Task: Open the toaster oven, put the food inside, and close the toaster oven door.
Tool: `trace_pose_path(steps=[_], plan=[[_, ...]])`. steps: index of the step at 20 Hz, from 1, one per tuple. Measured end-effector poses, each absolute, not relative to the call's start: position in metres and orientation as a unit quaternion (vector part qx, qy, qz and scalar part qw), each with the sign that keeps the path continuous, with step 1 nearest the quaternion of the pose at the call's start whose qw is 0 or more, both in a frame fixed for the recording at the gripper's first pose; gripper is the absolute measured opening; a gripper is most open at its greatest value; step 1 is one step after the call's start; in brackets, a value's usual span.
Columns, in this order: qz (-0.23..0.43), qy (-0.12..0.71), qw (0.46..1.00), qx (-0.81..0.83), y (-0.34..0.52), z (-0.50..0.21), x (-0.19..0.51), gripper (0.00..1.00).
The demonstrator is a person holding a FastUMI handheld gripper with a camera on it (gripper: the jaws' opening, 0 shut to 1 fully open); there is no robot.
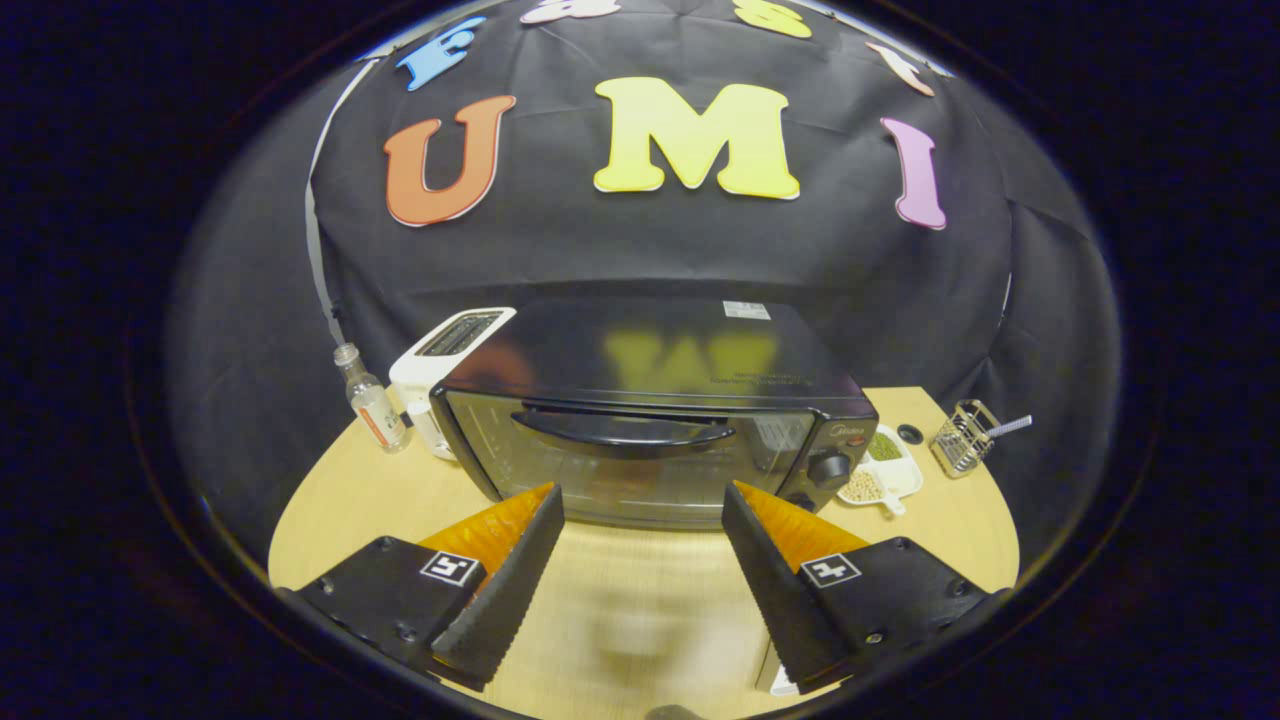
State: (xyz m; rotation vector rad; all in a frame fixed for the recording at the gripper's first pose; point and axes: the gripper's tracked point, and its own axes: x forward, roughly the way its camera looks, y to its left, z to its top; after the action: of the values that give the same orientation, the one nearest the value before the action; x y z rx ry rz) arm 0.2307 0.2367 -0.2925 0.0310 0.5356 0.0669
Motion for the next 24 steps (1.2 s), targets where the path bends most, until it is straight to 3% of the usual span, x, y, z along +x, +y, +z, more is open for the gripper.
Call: trace_pose_path(steps=[8,18,24], plan=[[-0.003,0.242,0.970,0.018,0.182,-0.260,0.194,1.00],[-0.078,0.094,0.992,0.019,0.037,-0.075,0.104,1.00],[-0.071,0.029,0.997,0.025,-0.018,-0.003,0.049,1.00]])
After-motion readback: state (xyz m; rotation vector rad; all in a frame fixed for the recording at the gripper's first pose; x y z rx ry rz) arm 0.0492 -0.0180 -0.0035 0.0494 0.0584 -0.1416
